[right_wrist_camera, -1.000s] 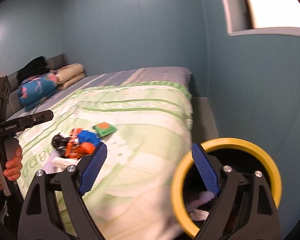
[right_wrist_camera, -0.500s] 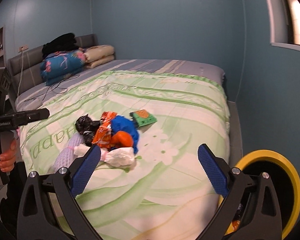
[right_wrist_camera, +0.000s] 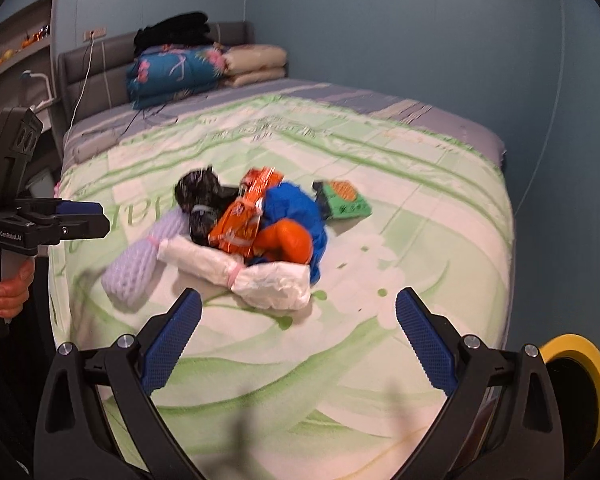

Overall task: Collect trash
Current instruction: 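Move both tools back from the bin toward the remaining trash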

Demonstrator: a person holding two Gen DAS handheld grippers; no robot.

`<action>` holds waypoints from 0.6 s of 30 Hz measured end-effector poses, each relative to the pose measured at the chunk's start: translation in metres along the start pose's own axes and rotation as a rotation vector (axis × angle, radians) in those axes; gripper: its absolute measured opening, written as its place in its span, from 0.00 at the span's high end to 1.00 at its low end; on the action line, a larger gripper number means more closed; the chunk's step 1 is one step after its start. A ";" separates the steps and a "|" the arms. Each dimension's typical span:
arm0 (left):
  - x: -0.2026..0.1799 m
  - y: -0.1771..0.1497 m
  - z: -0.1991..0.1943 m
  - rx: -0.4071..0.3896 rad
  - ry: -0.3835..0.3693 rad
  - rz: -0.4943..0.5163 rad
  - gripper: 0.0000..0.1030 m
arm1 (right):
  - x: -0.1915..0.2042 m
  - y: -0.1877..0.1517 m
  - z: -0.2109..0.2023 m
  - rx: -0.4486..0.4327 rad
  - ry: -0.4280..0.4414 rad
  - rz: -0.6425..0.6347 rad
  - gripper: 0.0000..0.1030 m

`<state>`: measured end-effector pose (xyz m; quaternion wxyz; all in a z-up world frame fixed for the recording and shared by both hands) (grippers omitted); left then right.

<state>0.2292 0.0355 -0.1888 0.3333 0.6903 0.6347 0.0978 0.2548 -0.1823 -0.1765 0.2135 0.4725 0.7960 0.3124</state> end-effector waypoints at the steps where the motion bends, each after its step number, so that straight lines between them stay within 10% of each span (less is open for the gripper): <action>1: 0.000 -0.001 0.003 0.007 -0.001 -0.002 0.08 | -0.001 -0.001 0.006 0.015 0.012 0.003 0.10; 18: 0.012 -0.025 0.050 0.118 0.024 -0.013 0.08 | -0.006 0.009 0.074 0.145 0.181 0.107 0.10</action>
Point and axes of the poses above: each gripper's, at about its wrist camera, not at the fingertips, and z roughly the way its jaws point, x to its left, y to its top, the point moved 7 cm from there along z, roughly the way its jaws point, and after that the axes turned 7 degrees about x, right-handed, at the moved point
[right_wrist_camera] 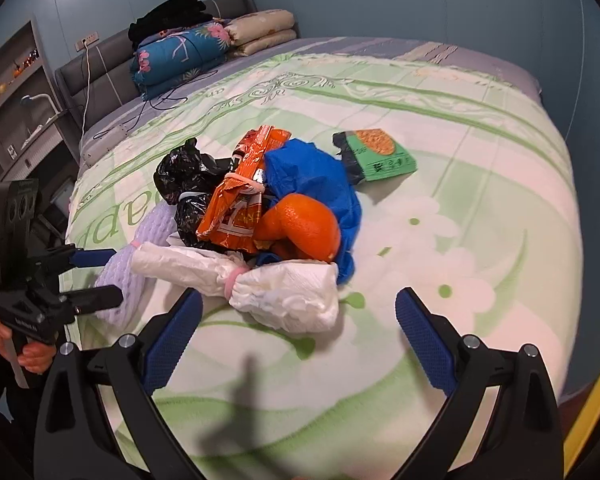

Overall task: Collect trash
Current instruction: 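Move both tools back from the bin toward the remaining trash, then grasp the lavender foam net with the left tool while the right tool grasps white tissue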

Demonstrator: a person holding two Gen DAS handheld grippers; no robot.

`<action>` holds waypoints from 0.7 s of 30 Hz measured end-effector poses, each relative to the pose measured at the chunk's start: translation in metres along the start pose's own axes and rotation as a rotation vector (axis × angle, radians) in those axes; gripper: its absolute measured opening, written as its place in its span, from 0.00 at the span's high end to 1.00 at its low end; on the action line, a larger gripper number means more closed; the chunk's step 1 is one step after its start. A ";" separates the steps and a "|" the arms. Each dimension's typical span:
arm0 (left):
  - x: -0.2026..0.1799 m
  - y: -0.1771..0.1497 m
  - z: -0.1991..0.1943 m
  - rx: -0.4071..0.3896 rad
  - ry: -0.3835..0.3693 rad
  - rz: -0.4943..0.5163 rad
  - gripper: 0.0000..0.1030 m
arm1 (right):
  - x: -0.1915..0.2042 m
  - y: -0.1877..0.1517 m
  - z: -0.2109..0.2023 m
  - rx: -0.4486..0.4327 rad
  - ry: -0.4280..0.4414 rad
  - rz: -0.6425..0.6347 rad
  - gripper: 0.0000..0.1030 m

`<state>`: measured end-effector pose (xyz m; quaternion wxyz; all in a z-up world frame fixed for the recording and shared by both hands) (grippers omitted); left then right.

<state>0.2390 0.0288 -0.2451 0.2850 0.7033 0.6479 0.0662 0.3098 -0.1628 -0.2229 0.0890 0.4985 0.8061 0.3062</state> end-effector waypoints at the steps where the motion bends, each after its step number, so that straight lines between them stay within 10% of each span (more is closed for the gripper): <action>1: 0.000 0.000 0.001 0.002 0.002 0.001 0.08 | 0.001 0.001 0.004 0.008 0.006 -0.001 0.10; 21: 0.009 0.004 0.016 0.011 0.047 0.007 0.37 | -0.005 0.003 0.033 0.074 0.063 0.055 0.36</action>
Point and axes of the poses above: each gripper's, at about its wrist camera, not at the fingertips, and z roughly the way its jaws point, x to its left, y to its top, the point moved 7 cm from there along z, roughly the way its jaws point, and after that the axes turned 7 degrees about x, right-handed, at the moved point
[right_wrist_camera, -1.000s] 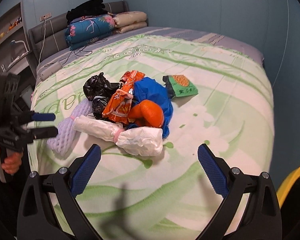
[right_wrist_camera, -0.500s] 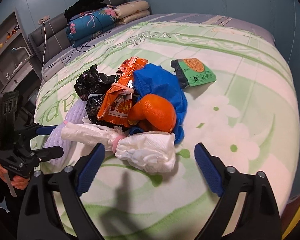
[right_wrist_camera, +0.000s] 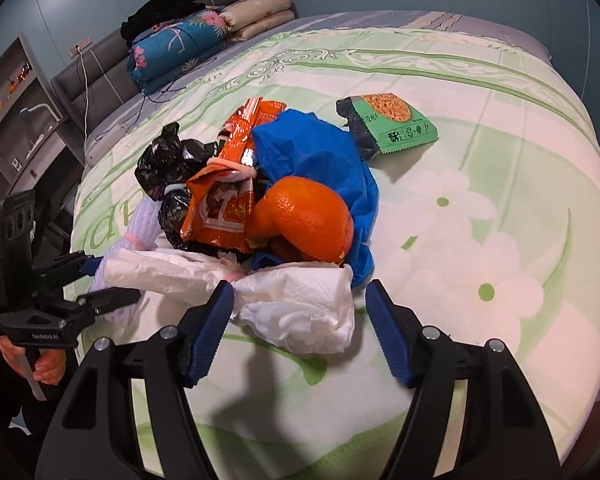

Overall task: Collect trash
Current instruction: 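Grasp the lavender foam net with the left tool while the right tool grasps white tissue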

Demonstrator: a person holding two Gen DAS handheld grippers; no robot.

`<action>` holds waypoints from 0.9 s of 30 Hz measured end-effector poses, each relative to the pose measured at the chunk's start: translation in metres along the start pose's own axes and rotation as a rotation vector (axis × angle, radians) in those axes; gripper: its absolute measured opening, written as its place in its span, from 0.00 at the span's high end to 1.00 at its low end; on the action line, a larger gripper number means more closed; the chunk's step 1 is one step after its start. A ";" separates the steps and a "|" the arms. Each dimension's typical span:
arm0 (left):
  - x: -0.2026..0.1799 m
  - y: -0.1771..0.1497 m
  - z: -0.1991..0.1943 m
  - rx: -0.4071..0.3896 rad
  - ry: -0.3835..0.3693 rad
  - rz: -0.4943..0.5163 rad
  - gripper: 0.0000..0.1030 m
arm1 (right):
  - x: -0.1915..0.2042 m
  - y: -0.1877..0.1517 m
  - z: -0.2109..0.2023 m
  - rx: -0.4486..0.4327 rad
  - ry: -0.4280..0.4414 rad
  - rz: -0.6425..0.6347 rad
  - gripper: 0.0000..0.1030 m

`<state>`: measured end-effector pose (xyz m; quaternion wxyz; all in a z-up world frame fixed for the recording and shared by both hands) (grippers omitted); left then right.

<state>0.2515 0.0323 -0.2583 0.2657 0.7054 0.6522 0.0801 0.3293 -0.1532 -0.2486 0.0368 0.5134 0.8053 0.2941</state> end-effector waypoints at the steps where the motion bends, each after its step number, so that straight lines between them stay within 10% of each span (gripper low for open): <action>1: 0.001 0.000 0.000 0.000 0.002 0.000 0.39 | 0.001 -0.001 0.000 0.002 -0.007 -0.007 0.37; 13: 0.005 0.002 -0.007 -0.008 0.032 -0.001 0.72 | 0.009 -0.003 -0.004 -0.008 -0.019 0.004 0.87; 27: 0.007 0.007 -0.040 -0.051 0.019 -0.003 0.73 | 0.002 -0.003 -0.049 -0.107 -0.013 0.057 0.89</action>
Point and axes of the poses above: each gripper's, at about its wrist camera, not at the fingertips, and z roughly the way its jaws point, x to its left, y to its top, the point moved 7 cm from there along z, roughly the way its jaws point, and after that the axes turned 7 degrees about x, right-handed, at the moved point
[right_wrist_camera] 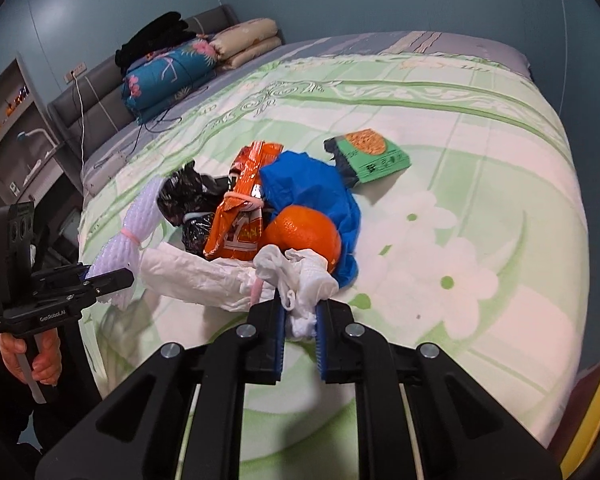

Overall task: Collect trash
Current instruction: 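Grasp the lavender foam net with the left tool while the right tool grasps white tissue, then carry the foam net and tissue over the yellow bin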

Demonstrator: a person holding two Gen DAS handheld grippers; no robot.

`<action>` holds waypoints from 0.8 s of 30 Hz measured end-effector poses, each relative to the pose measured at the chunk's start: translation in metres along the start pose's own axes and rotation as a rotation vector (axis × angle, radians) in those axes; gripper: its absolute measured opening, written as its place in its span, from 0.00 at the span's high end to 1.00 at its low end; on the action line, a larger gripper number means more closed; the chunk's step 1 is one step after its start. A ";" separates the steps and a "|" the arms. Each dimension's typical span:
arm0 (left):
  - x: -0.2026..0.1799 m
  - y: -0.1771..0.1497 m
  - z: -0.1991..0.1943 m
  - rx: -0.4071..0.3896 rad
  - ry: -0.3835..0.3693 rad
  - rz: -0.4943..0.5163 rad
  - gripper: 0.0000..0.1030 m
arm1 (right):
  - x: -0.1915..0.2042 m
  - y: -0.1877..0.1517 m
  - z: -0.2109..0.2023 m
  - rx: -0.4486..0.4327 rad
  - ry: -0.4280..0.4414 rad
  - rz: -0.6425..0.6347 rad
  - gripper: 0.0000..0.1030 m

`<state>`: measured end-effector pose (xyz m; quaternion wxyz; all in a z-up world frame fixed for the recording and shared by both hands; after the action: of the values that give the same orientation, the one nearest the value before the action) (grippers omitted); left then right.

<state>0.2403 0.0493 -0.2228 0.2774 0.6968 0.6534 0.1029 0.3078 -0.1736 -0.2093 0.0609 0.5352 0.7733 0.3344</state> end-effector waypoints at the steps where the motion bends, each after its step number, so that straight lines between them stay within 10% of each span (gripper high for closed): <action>1: 0.001 0.000 -0.002 -0.004 0.003 0.001 0.73 | 0.000 -0.001 -0.004 -0.008 0.001 0.000 0.89; 24: -0.009 0.011 -0.057 -0.102 -0.005 0.007 0.73 | -0.004 -0.011 -0.095 -0.198 -0.062 0.033 0.89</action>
<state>0.2199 0.0547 -0.1683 0.3142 0.6841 0.6442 0.1353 0.2578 -0.2221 -0.1433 0.1317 0.5494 0.7253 0.3934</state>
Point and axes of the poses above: each gripper's, at about its wrist camera, not at the fingertips, and z roughly the way its jaws point, x to its left, y to its top, the point moved 7 cm from there along z, roughly the way its jaws point, and after that the axes turned 7 degrees about x, right-handed, at the moved point
